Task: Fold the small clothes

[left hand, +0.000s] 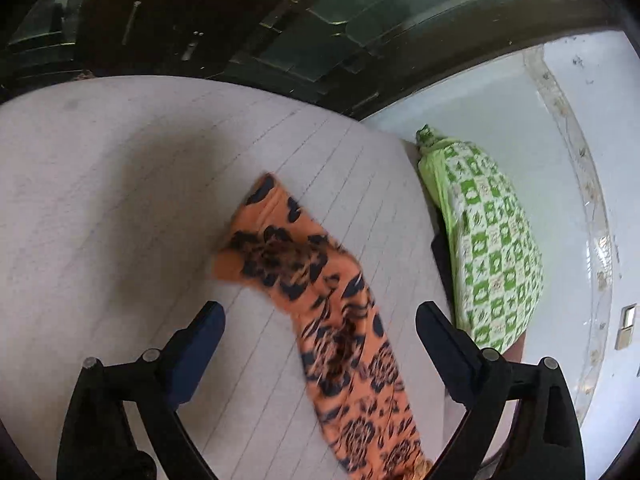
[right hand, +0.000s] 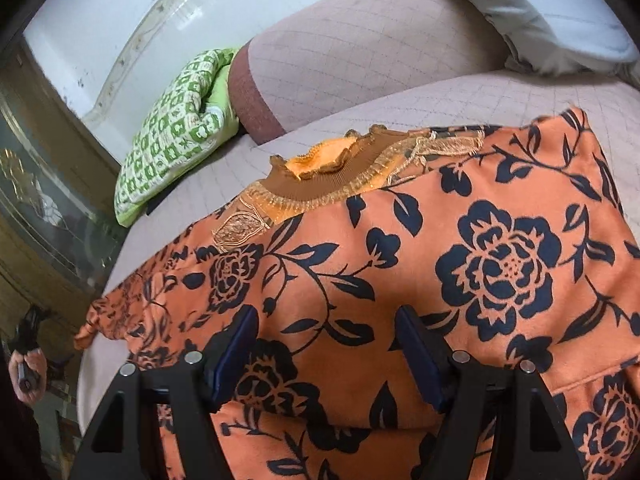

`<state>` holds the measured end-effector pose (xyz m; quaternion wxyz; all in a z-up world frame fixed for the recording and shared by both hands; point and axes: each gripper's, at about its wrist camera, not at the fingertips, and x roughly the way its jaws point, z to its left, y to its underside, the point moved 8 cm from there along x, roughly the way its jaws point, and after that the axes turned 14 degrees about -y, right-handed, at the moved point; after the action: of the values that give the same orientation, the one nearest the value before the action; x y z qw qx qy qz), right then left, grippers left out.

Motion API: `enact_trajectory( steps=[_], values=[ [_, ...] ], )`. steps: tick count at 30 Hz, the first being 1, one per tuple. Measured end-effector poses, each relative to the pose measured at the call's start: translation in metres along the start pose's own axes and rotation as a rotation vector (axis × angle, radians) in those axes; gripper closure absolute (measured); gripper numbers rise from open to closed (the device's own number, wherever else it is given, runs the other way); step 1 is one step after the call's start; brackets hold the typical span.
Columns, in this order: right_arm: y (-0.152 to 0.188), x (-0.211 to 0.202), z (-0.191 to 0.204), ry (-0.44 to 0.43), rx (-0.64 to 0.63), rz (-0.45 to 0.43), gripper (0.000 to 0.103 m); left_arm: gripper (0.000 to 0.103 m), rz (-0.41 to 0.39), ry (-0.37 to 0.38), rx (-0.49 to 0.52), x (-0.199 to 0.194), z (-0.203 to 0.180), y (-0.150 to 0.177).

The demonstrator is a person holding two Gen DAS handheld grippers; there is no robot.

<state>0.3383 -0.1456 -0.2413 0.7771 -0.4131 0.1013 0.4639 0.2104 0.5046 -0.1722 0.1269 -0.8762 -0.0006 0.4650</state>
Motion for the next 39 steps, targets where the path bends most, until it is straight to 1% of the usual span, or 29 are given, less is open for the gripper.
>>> enact_trajectory(
  steps=[2,4,5,6,7,8,9,10,11,13,16,18,20,22,24,26,27,29,30,31,32,33,34,35,36,37,38,39],
  values=[
    [0.000,0.002,0.002,0.013,-0.030,-0.003,0.029,0.016,-0.018,-0.008,-0.001,0.013,-0.004,-0.003],
    [0.000,0.005,0.002,0.015,-0.036,-0.005,0.029,0.029,-0.005,-0.018,-0.013,0.031,-0.005,-0.007],
    [0.000,0.005,0.001,0.012,-0.031,-0.007,0.029,0.034,0.003,-0.026,-0.024,0.040,-0.004,-0.008],
    [-0.001,0.006,0.001,0.009,-0.027,-0.009,0.029,0.047,0.009,-0.043,-0.030,0.050,-0.003,-0.010],
    [-0.002,0.005,0.000,0.006,-0.024,-0.012,0.029,0.055,0.009,-0.058,-0.031,0.059,-0.002,-0.011],
    [-0.003,0.005,0.000,0.003,-0.022,-0.014,0.029,0.074,0.008,-0.066,-0.030,0.065,0.000,-0.012],
    [-0.003,0.006,0.000,0.003,-0.022,-0.015,0.029,0.087,-0.001,-0.067,-0.028,0.069,0.001,-0.013],
    [-0.004,0.006,0.000,0.003,-0.024,-0.015,0.029,0.092,-0.020,-0.067,-0.021,0.070,0.001,-0.013],
    [-0.004,0.007,0.000,0.003,-0.025,-0.016,0.029,0.095,-0.054,-0.065,0.006,0.067,-0.003,-0.012],
    [-0.005,0.006,0.000,0.001,-0.023,-0.020,0.029,0.098,-0.125,-0.057,0.100,0.055,-0.019,-0.008],
    [-0.008,0.001,-0.001,-0.002,-0.013,-0.038,0.029,0.099,-0.192,0.001,0.240,0.027,-0.057,0.006],
    [-0.014,-0.007,-0.002,0.000,-0.011,-0.068,0.029,0.099,-0.217,0.028,0.372,0.004,-0.091,0.025],
    [-0.020,-0.018,-0.002,-0.001,-0.009,-0.103,0.029,0.099,-0.218,0.081,0.514,-0.023,-0.133,0.058],
    [-0.030,-0.031,-0.004,0.002,0.001,-0.147,0.029,0.099,-0.200,0.142,0.626,-0.047,-0.172,0.098],
    [-0.039,-0.045,-0.010,0.000,0.031,-0.187,0.029,0.099,-0.173,0.200,0.748,-0.070,-0.212,0.152],
    [-0.046,-0.057,-0.019,-0.005,0.072,-0.217,0.029,0.099,-0.142,0.258,0.862,-0.089,-0.247,0.212],
    [-0.049,-0.064,-0.024,-0.009,0.096,-0.233,0.029,0.099,-0.118,0.289,0.920,-0.098,-0.267,0.250],
    [-0.055,-0.077,-0.033,-0.016,0.134,-0.264,0.029,0.099,-0.047,0.344,1.016,-0.112,-0.295,0.325],
    [-0.059,-0.084,-0.038,-0.021,0.152,-0.281,0.029,0.099,-0.013,0.361,1.051,-0.113,-0.308,0.358],
    [-0.062,-0.090,-0.043,-0.027,0.168,-0.294,0.029,0.097,0.029,0.382,1.093,-0.113,-0.319,0.392],
    [-0.066,-0.097,-0.049,-0.038,0.192,-0.312,0.029,0.091,0.080,0.397,1.152,-0.115,-0.327,0.429],
    [-0.068,-0.102,-0.054,-0.048,0.210,-0.323,0.029,0.071,0.141,0.400,1.223,-0.115,-0.333,0.467],
    [-0.070,-0.107,-0.060,-0.060,0.233,-0.333,0.029,0.047,0.184,0.392,1.281,-0.116,-0.336,0.494],
    [-0.072,-0.111,-0.066,-0.076,0.261,-0.340,0.029,0.043,0.198,0.398,1.315,-0.120,-0.338,0.513],
    [-0.074,-0.114,-0.072,-0.101,0.290,-0.346,0.029,0.041,0.174,0.439,1.322,-0.132,-0.336,0.523],
    [-0.075,-0.117,-0.077,-0.122,0.311,-0.349,0.029,0.035,0.142,0.486,1.318,-0.141,-0.335,0.525],
    [-0.075,-0.120,-0.082,-0.137,0.332,-0.351,0.029,0.030,0.121,0.512,1.309,-0.146,-0.333,0.522],
    [-0.076,-0.122,-0.087,-0.144,0.345,-0.352,0.029,0.022,0.089,0.522,1.276,-0.147,-0.329,0.511]
  ],
)
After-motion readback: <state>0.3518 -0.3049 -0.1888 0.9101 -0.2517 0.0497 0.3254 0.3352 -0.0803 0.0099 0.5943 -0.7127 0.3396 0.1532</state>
